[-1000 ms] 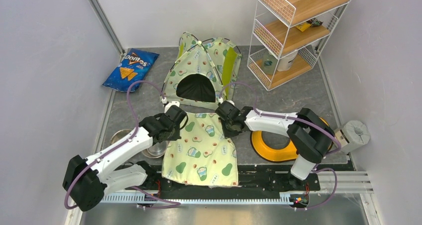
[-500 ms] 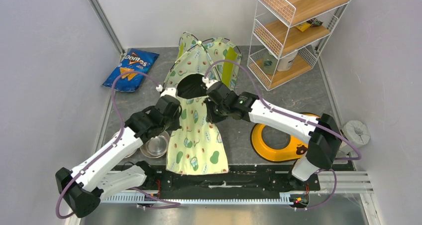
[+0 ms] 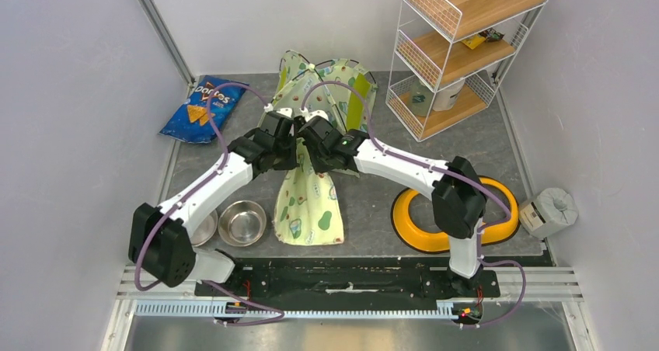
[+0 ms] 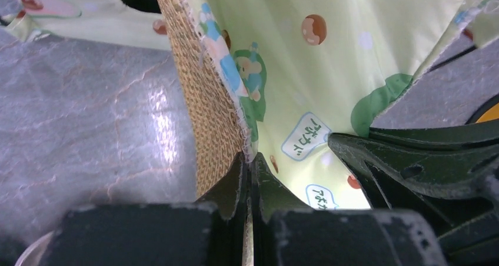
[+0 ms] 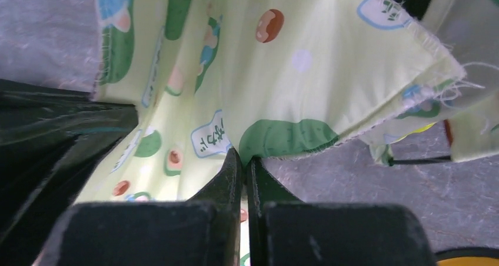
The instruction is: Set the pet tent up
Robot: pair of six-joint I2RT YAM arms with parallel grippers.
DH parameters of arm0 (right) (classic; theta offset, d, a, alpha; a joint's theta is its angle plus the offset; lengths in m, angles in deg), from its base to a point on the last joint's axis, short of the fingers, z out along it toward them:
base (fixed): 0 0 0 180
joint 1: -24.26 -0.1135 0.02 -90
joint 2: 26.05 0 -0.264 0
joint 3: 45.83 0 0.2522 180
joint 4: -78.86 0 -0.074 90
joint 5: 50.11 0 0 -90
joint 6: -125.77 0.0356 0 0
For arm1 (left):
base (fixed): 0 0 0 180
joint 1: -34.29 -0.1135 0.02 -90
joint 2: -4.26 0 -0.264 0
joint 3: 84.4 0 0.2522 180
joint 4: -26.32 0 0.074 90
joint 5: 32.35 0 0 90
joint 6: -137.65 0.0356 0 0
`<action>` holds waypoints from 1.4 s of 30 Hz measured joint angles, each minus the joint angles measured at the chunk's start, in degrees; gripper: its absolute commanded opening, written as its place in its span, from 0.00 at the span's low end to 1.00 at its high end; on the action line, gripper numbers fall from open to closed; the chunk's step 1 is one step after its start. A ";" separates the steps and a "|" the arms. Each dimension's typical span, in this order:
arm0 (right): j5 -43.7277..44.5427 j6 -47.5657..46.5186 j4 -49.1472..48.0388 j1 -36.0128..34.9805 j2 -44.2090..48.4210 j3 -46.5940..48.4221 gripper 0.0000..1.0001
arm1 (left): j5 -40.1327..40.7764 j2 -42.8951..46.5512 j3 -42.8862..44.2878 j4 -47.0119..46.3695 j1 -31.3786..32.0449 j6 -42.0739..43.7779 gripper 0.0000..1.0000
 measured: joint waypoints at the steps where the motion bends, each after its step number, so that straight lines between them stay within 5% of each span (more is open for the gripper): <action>1: 0.50 0.00 -0.22 0.31 -0.63 0.00 0.00 | -1.55 -0.92 0.00 -1.27 -1.20 0.37 0.02; 25: 5.01 4.17 -10.40 5.79 -4.98 -3.02 0.02 | -22.77 -18.84 5.16 -16.85 -8.44 5.86 0.02; 35: 2.71 8.52 -13.97 8.04 -4.96 -7.08 0.03 | -19.52 -22.10 5.79 -18.56 -8.04 6.38 0.02; 42: 4.02 8.41 -17.62 8.17 -4.96 -7.08 0.06 | -12.41 -20.41 5.22 -21.97 -7.93 3.74 0.31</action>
